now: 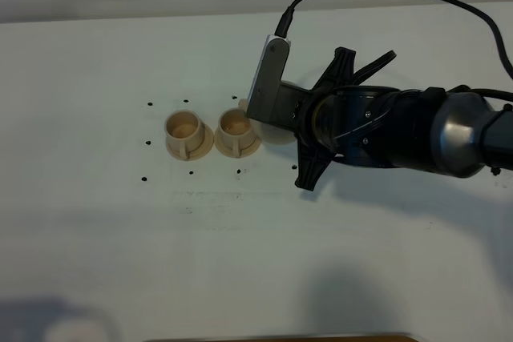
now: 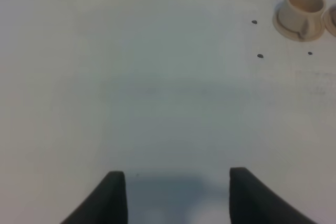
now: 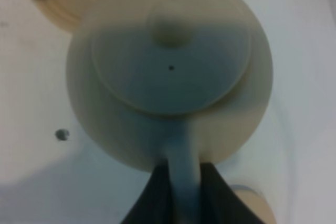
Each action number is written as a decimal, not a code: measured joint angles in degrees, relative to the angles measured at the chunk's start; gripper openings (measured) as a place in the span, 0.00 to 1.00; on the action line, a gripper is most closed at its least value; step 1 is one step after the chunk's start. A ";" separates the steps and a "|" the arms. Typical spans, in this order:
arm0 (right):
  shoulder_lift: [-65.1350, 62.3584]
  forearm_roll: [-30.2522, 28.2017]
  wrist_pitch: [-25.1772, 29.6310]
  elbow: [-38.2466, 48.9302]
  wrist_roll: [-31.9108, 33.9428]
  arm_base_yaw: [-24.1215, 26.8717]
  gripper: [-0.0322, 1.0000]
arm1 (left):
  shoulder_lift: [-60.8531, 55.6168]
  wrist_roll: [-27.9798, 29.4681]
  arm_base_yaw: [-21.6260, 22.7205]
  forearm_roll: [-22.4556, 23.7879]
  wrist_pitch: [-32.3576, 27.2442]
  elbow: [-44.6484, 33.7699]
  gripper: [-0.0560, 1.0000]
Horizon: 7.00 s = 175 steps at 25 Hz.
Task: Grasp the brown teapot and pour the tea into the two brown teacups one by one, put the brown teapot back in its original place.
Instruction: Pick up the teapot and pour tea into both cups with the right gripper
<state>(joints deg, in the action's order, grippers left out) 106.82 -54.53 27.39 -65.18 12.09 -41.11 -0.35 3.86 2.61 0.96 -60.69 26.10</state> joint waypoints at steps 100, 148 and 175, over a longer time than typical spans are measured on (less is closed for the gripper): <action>2.67 -6.99 4.62 -3.39 -14.74 -0.78 0.11 | 0.00 0.00 0.00 0.00 0.00 0.00 0.53; 2.67 -7.07 5.60 -4.61 -18.95 -0.78 0.11 | 0.00 0.06 0.00 0.00 0.00 0.00 0.53; 2.67 -7.11 5.65 -4.71 -19.86 -0.78 0.11 | 0.00 0.06 0.00 0.00 0.00 0.00 0.53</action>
<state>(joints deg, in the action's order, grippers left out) 109.48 -61.64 33.04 -69.89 -7.78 -41.89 -0.35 3.92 2.61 0.96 -60.69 26.10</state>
